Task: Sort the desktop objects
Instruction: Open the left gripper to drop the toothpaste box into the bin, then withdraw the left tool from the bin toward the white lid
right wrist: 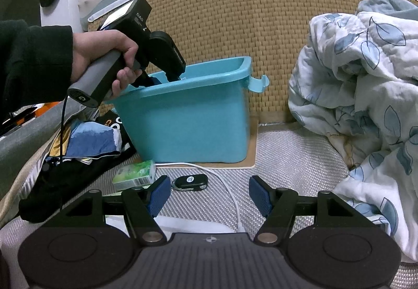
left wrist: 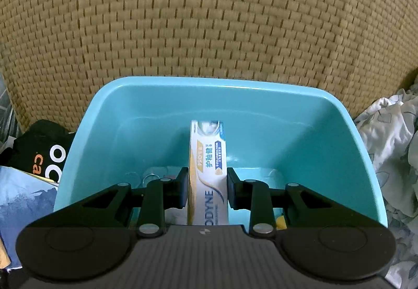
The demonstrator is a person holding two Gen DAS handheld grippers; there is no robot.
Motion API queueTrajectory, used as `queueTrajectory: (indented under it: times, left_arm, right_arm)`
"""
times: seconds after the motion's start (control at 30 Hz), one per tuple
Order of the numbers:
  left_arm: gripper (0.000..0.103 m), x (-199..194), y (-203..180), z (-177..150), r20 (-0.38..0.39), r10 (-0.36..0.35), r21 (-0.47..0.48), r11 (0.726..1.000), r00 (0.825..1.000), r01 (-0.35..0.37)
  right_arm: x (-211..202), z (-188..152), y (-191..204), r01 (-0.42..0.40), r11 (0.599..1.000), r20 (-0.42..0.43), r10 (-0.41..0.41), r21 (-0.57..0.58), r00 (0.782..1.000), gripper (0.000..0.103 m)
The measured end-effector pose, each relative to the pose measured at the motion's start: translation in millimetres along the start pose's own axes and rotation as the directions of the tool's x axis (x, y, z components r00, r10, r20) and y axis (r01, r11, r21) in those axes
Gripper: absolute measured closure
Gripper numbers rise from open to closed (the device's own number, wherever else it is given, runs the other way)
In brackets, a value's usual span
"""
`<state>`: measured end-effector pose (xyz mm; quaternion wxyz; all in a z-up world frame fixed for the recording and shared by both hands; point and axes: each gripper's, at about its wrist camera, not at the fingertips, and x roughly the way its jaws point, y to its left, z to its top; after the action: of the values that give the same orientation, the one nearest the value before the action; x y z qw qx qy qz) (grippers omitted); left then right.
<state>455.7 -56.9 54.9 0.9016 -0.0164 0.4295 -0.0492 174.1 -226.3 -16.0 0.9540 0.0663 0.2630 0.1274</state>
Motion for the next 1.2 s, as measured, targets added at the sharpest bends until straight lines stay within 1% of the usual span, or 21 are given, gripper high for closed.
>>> queueTrajectory:
  times: [0.43,0.53,0.57,0.8,0.9,1.1,1.13,1.2]
  left_arm:
    - [0.07,-3.1,-1.0,-1.7,-0.001,0.011,0.016,1.0,1.0,-0.011]
    - [0.069,-6.3,-1.4,-2.3,0.01,0.018,0.014,1.0,1.0,-0.018]
    - [0.067,-7.9,-1.5,-2.1,0.016,0.018,0.012,1.0,1.0,-0.018]
    - [0.067,-20.9,-2.4,-0.4,0.049,0.021,0.021,1.0,0.999,-0.023]
    - [0.067,-30.7,-1.5,-2.7,0.063,0.015,0.032,0.999,0.998,-0.017]
    - [0.067,-65.5,0.8,-16.0,0.112,-0.03,0.066,0.998,0.993,0.022]
    - [0.065,-71.9,1.4,-19.0,0.12,-0.037,0.072,0.997,0.992,0.028]
    - [0.064,-87.0,3.2,-27.3,0.139,-0.054,0.086,0.995,0.989,0.042]
  right_arm:
    - [-0.1,0.8,0.7,-0.004,1.0,0.001,0.004,-0.007,1.0,0.033]
    - [0.2,0.6,0.3,-0.005,1.0,0.001,0.005,-0.007,1.0,0.033]
    - [0.4,0.5,0.4,-0.004,1.0,0.0,0.004,-0.009,1.0,0.033]
    - [0.5,0.5,-0.1,-0.007,1.0,0.001,0.007,-0.012,1.0,0.033]
    - [0.0,0.6,-1.1,-0.006,1.0,0.002,0.006,-0.007,1.0,0.033]
    - [-0.3,0.5,-3.3,-0.009,1.0,0.001,0.009,0.011,1.0,0.033]
    - [-0.4,0.4,-3.6,-0.008,1.0,0.0,0.008,0.013,1.0,0.033]
    - [-0.5,0.0,-4.2,-0.008,1.0,0.001,0.008,0.015,1.0,0.033]
